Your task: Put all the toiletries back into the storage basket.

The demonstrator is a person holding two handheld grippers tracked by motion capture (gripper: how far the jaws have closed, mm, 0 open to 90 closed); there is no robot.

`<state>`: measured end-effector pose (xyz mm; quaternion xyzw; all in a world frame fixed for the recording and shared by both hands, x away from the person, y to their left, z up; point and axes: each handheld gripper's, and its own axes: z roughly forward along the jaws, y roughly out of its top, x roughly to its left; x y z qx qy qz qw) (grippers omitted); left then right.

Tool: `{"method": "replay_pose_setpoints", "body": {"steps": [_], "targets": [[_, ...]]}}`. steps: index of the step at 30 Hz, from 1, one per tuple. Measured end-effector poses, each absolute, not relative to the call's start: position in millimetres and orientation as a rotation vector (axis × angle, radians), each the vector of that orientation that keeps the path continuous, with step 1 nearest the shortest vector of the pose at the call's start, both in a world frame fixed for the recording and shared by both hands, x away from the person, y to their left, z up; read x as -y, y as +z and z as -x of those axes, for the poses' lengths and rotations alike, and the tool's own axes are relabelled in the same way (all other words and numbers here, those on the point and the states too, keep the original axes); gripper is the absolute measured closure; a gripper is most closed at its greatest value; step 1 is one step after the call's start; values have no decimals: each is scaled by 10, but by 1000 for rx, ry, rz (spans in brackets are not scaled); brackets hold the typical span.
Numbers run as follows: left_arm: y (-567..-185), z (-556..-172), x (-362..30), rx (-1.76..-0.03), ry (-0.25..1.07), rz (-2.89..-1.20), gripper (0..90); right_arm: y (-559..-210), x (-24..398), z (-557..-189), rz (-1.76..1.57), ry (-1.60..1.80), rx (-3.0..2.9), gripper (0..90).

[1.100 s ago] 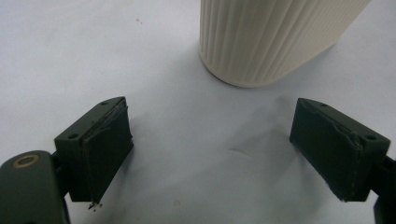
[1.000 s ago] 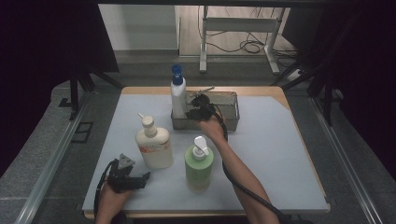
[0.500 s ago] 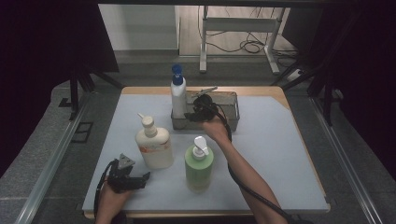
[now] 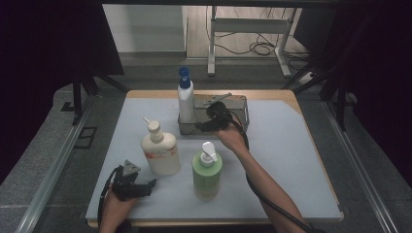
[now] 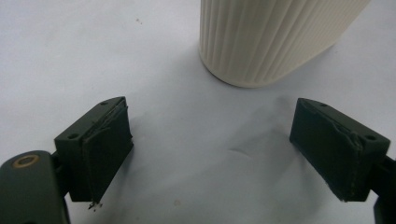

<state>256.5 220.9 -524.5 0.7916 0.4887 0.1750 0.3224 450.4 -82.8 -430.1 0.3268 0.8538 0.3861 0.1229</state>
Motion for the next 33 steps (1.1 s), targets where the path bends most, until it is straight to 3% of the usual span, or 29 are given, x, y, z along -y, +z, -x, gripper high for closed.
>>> {"method": "replay_pose_setpoints", "body": {"steps": [10,33], "targets": [[-5246,-2564,-2208,-1283,461,-2078,123,-4279,952,-4355,-920,1125,-2485,151],[-5245,-2563,-2208,-1283,462,-2079,123,-4287,1203,-3965,-805,1098,-2533,44]]}}
